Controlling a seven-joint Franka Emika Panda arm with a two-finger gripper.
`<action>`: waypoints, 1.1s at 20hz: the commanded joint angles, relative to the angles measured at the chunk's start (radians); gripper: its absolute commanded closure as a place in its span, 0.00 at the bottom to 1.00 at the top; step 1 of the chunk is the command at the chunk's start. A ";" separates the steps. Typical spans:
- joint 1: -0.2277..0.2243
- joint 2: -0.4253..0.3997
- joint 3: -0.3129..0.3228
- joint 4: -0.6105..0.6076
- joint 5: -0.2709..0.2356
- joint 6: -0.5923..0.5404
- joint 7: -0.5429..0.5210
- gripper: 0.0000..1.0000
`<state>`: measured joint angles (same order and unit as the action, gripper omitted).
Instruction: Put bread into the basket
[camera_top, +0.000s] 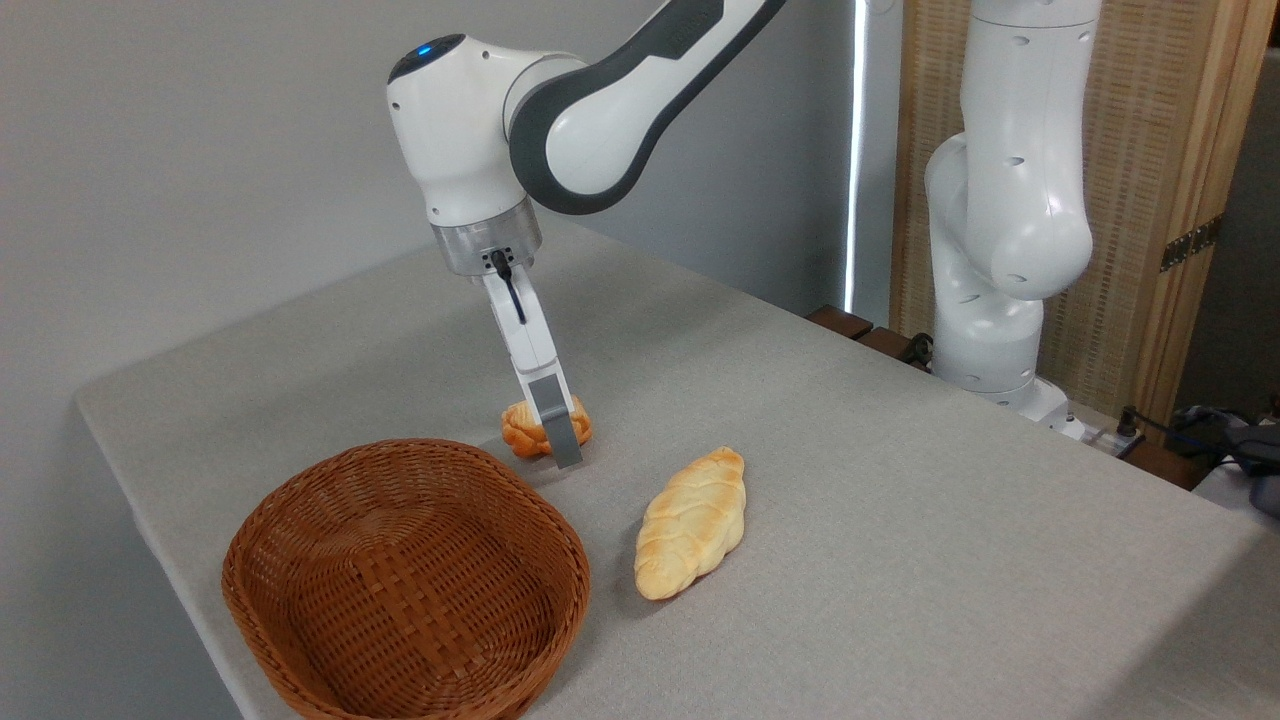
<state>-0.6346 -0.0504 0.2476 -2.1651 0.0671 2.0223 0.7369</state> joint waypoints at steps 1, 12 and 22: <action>-0.005 0.001 0.007 -0.004 0.023 0.026 -0.004 0.57; -0.005 -0.028 0.007 -0.002 0.023 0.006 -0.007 0.58; -0.005 -0.104 -0.013 0.027 0.019 -0.045 -0.014 0.58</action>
<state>-0.6347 -0.1138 0.2345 -2.1609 0.0701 2.0071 0.7358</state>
